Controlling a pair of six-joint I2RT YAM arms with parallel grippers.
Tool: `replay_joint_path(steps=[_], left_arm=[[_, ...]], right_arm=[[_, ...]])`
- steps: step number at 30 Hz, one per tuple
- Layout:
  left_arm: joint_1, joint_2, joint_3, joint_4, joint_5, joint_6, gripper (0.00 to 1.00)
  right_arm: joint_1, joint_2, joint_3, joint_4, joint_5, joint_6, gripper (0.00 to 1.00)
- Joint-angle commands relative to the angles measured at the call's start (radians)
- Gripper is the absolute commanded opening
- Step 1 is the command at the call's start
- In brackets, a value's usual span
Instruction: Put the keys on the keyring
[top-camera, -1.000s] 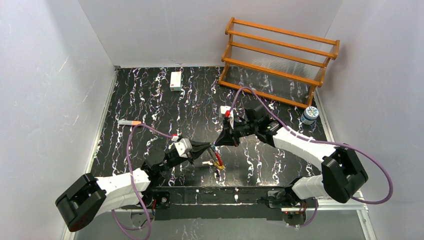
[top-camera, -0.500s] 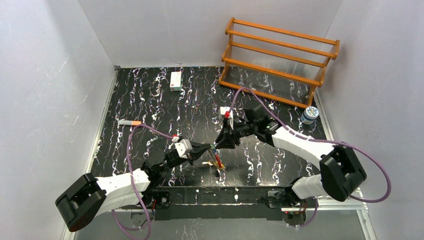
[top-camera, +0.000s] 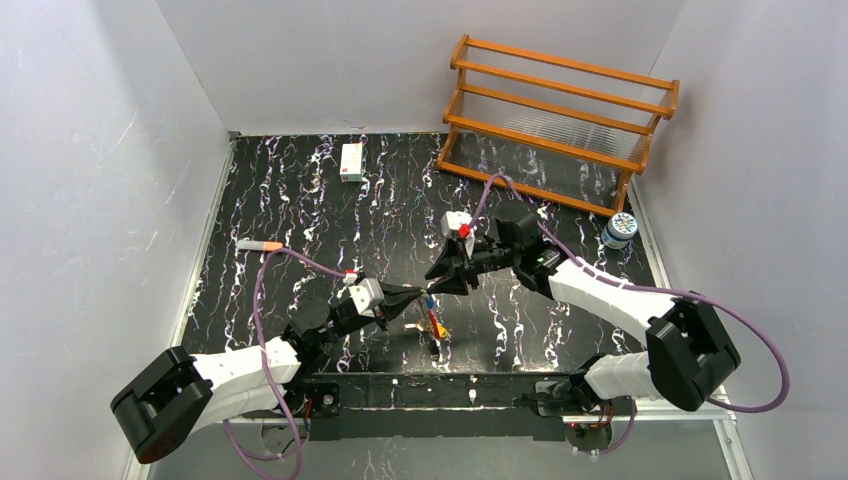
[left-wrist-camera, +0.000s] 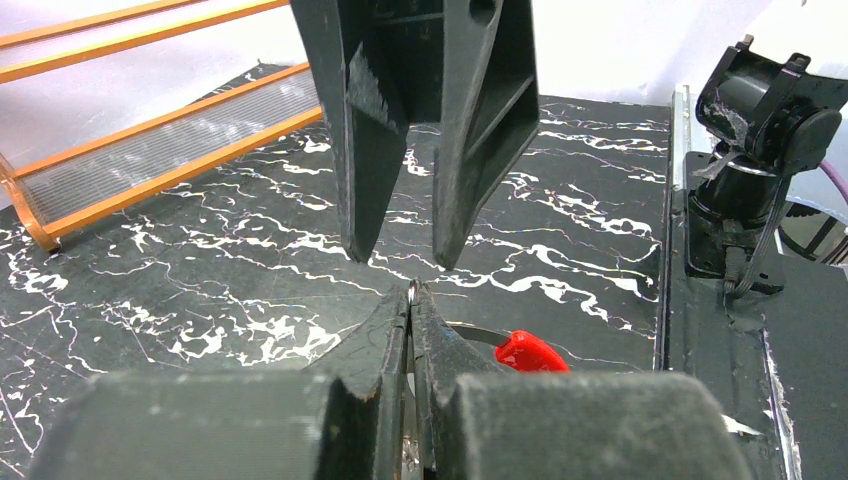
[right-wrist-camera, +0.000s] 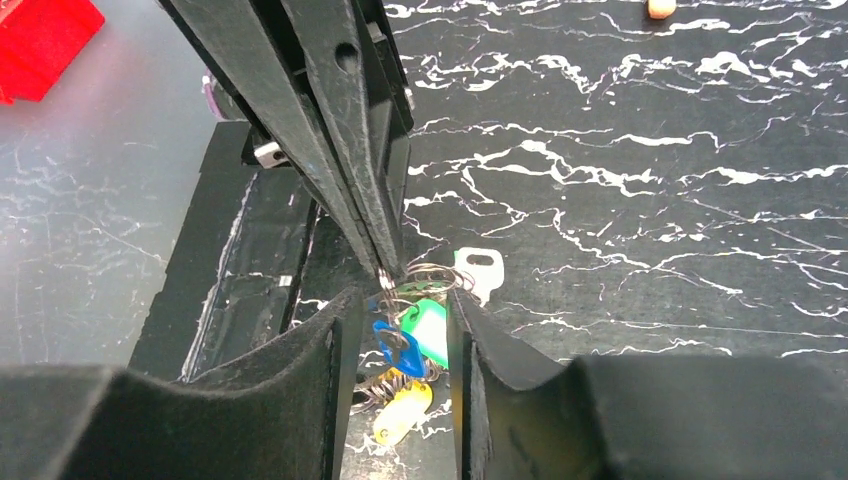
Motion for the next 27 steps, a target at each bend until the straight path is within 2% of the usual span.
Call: replay_joint_path(steps=[1,7,9,11,18,24,25,27], left_arm=[[-0.004,-0.019,0.005,0.055,0.005,-0.001,0.0],[-0.004,-0.024,0.001,0.055,-0.003,0.003,0.0],[-0.004,-0.022,0.002,0.055,-0.001,0.003,0.0],[-0.004,-0.019,0.002,0.055,0.0,0.003,0.0],[-0.003,-0.019,0.005,0.056,0.001,0.003,0.0],[-0.005,-0.018,0.002,0.052,-0.023,-0.011,0.0],[-0.004,-0.018,0.003,0.047,-0.03,-0.011,0.02],[-0.004,-0.019,0.007,0.032,-0.045,-0.007,0.15]], right_arm=[[0.002,0.043,0.023,0.049,-0.039,0.012,0.43],[0.004,0.066,0.025,0.032,-0.057,0.001,0.44],[0.006,0.068,0.026,0.032,-0.059,0.001,0.42],[0.007,0.071,0.03,0.034,-0.067,0.002,0.36],[0.013,0.095,0.047,0.012,-0.072,-0.007,0.01],[0.013,0.061,0.048,-0.031,-0.04,-0.037,0.01],[0.013,0.053,0.05,-0.046,-0.03,-0.048,0.01],[0.013,0.041,0.059,-0.091,0.002,-0.07,0.01]])
